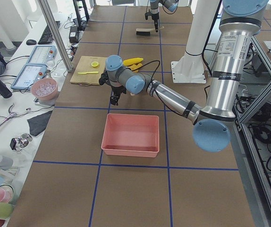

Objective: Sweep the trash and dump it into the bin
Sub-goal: 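Grasp the dustpan handle with the left gripper while the right lifts the brush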

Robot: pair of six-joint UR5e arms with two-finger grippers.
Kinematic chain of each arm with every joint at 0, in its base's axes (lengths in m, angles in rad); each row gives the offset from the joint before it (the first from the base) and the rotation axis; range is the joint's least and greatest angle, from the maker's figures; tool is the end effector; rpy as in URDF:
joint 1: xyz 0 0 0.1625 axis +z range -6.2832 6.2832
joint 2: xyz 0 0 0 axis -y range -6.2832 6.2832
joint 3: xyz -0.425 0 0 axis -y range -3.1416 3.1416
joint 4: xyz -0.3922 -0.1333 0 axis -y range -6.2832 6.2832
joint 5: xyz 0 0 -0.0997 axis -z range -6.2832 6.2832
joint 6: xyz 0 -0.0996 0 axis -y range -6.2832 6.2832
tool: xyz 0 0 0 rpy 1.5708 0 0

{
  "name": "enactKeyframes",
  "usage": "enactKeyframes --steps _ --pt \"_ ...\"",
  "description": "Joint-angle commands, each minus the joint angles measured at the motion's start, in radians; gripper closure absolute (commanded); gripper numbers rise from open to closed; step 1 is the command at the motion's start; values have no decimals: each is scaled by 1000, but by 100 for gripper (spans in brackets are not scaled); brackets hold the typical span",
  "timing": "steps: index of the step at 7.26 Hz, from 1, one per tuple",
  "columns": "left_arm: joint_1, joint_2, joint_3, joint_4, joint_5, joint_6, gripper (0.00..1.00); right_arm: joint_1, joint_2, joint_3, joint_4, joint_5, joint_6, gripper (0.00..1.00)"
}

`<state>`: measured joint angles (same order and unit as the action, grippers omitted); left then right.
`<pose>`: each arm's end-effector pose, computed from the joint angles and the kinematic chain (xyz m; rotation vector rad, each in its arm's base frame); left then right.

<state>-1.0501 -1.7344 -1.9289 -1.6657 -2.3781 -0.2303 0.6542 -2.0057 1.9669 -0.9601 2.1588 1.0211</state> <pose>0.2107 -0.4906 0.3849 0.2578 0.9491 0.5155 -0.2235 -0.2698 0.5789 -0.1567 -0.7805 -0.0692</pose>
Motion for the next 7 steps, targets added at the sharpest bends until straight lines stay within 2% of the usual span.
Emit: enactKeyframes --steps 1,2,3,5,7 --pt "134 -23 -68 -29 57 97 1 -1 4 6 0 -2 1 69" --pt "207 -51 -49 -99 167 211 1 1 4 9 0 -5 1 78" --pt "253 -45 -50 -167 272 256 1 24 4 13 0 -19 1 100" --pt "314 -43 -94 -196 431 270 1 71 4 58 -8 -5 2 100" --pt "361 -8 -116 -187 431 290 1 128 27 69 -20 -4 -41 100"
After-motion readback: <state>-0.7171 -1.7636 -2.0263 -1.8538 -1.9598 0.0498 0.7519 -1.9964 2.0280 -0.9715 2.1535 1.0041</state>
